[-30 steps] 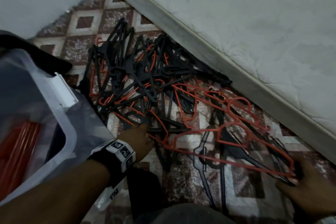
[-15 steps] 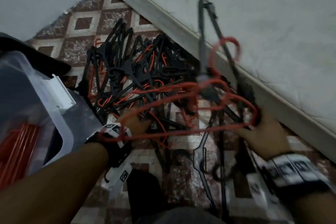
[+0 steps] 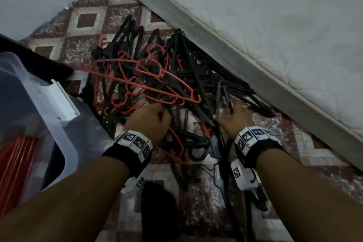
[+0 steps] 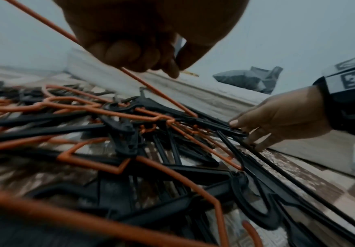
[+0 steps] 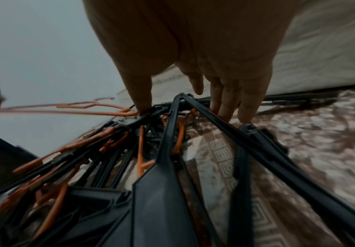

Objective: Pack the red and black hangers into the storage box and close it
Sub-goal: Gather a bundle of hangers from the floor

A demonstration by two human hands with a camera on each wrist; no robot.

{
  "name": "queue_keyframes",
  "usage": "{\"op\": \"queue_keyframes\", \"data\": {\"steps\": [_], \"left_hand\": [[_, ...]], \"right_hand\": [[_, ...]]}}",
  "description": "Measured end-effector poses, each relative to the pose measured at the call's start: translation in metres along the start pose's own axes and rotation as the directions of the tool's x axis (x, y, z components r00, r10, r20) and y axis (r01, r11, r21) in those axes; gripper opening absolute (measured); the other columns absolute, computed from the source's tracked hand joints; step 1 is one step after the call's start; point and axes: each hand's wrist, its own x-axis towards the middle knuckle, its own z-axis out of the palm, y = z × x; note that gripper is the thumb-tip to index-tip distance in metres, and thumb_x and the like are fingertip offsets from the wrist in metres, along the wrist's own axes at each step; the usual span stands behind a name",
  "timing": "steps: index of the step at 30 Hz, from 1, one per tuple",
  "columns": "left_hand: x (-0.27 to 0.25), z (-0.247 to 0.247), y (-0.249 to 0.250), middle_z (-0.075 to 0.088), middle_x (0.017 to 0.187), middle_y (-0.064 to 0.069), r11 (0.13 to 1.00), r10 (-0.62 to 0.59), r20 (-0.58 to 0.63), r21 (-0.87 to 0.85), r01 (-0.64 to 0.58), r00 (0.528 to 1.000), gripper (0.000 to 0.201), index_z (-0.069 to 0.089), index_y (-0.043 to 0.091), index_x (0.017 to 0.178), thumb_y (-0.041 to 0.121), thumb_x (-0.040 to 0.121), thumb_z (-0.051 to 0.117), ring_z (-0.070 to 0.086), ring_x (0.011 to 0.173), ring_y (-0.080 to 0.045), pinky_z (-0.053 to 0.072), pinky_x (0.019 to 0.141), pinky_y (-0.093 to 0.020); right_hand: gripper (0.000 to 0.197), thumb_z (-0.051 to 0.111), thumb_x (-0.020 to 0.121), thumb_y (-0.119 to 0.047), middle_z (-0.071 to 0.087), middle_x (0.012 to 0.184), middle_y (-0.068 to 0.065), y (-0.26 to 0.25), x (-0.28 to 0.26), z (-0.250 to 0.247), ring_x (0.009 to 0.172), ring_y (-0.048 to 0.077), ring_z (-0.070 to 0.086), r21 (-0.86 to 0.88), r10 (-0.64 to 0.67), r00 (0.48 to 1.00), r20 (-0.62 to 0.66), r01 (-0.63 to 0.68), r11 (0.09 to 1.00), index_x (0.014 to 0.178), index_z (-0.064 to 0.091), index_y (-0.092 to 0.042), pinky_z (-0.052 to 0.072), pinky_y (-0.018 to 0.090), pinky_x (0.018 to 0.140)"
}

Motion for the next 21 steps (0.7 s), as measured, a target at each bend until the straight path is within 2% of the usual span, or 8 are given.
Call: {"op": "queue_keyframes", "data": {"steps": [2, 4, 6, 8, 10, 13, 17, 21], "left_hand": [[0.008, -0.004, 0.006, 0.051, 0.071, 0.001, 0.992, 0.071, -0.219, -0.085, -0.092, 0.973, 0.024, 0.051, 0.021, 0.073, 0.039, 0.088, 0.054, 0.052, 0.070, -0.026, 0.040, 0.061, -0.032], [0.029, -0.006, -0.001, 0.059, 0.098, -0.009, 0.989, -0.058, -0.361, -0.149, 0.004, 0.931, 0.029, 0.059, 0.013, 0.099, 0.039, 0.087, 0.057, 0.054, 0.094, -0.033, 0.044, 0.080, -0.041], [0.056, -0.006, -0.019, 0.047, 0.137, -0.017, 0.922, -0.380, -0.302, -0.200, 0.332, 0.874, 0.068, 0.044, 0.013, 0.137, 0.051, 0.083, 0.059, 0.042, 0.126, -0.039, 0.037, 0.101, -0.049], [0.078, -0.004, -0.040, 0.015, 0.160, -0.016, 0.850, -0.526, -0.106, -0.074, 0.521, 0.844, 0.096, 0.014, 0.029, 0.154, 0.069, 0.077, 0.057, 0.021, 0.142, -0.043, 0.027, 0.112, -0.057], [0.099, 0.003, -0.062, 0.001, 0.164, -0.010, 0.877, -0.480, 0.186, 0.097, 0.471, 0.857, 0.103, 0.003, 0.043, 0.153, 0.080, 0.071, 0.055, 0.016, 0.145, -0.045, 0.026, 0.113, -0.060], [0.109, 0.020, -0.071, 0.025, 0.159, -0.013, 0.944, -0.320, 0.539, 0.107, 0.313, 0.779, 0.098, 0.012, 0.041, 0.154, 0.073, 0.075, 0.061, 0.040, 0.135, -0.041, 0.040, 0.108, -0.049], [0.072, 0.053, -0.045, 0.047, 0.135, -0.021, 0.986, -0.163, 0.402, 0.051, 0.156, 0.901, 0.073, 0.040, 0.037, 0.141, 0.064, 0.076, 0.063, 0.053, 0.117, -0.041, 0.045, 0.096, -0.040], [0.024, 0.072, 0.003, 0.045, 0.135, -0.017, 0.989, -0.004, 0.403, -0.136, 0.064, 0.915, 0.076, 0.044, 0.034, 0.139, 0.071, 0.073, 0.053, 0.050, 0.120, -0.039, 0.044, 0.102, -0.041]], "right_hand": [[0.090, 0.071, 0.078, -0.056, 0.049, 0.145, 0.012, 0.008, -0.002, 0.003, 0.130, 0.033, 0.049, 0.017, 0.058, 0.998, -0.003, -0.058, 0.998, 0.150, 0.032, -0.018, 0.044, 0.044, 0.106], [0.092, 0.068, 0.081, -0.057, 0.043, 0.150, 0.013, 0.012, -0.003, 0.006, 0.135, 0.033, 0.044, 0.028, 0.118, 0.993, 0.009, -0.118, 0.993, 0.152, 0.027, -0.014, 0.040, 0.042, 0.110], [0.090, 0.067, 0.084, -0.055, 0.045, 0.149, 0.014, 0.014, -0.002, 0.009, 0.133, 0.034, 0.046, 0.040, 0.153, 0.988, 0.025, -0.154, 0.987, 0.152, 0.027, -0.011, 0.040, 0.038, 0.106], [0.087, 0.065, 0.086, -0.054, 0.046, 0.149, 0.013, 0.014, 0.000, 0.012, 0.131, 0.034, 0.049, 0.034, 0.169, 0.985, 0.032, -0.170, 0.985, 0.152, 0.028, -0.011, 0.041, 0.036, 0.104], [0.084, 0.061, 0.088, -0.055, 0.045, 0.150, 0.012, 0.014, 0.001, 0.014, 0.132, 0.033, 0.049, 0.025, 0.176, 0.984, 0.040, -0.177, 0.984, 0.152, 0.028, -0.013, 0.040, 0.036, 0.104], [0.072, 0.052, 0.094, -0.054, 0.048, 0.147, 0.015, 0.014, 0.003, 0.017, 0.128, 0.035, 0.050, -0.006, 0.186, 0.982, 0.044, -0.186, 0.983, 0.149, 0.035, -0.012, 0.041, 0.034, 0.096], [0.049, 0.046, 0.100, -0.042, 0.060, 0.131, 0.017, 0.016, 0.006, 0.017, 0.114, 0.034, 0.059, 0.027, 0.178, 0.984, -0.007, -0.177, 0.984, 0.139, 0.049, -0.014, 0.037, 0.029, 0.080], [0.036, 0.045, 0.101, -0.034, 0.062, 0.127, 0.019, 0.020, 0.004, 0.013, 0.111, 0.036, 0.059, 0.131, 0.193, 0.980, -0.057, -0.184, 0.974, 0.131, 0.056, -0.015, 0.040, 0.032, 0.085]]}}
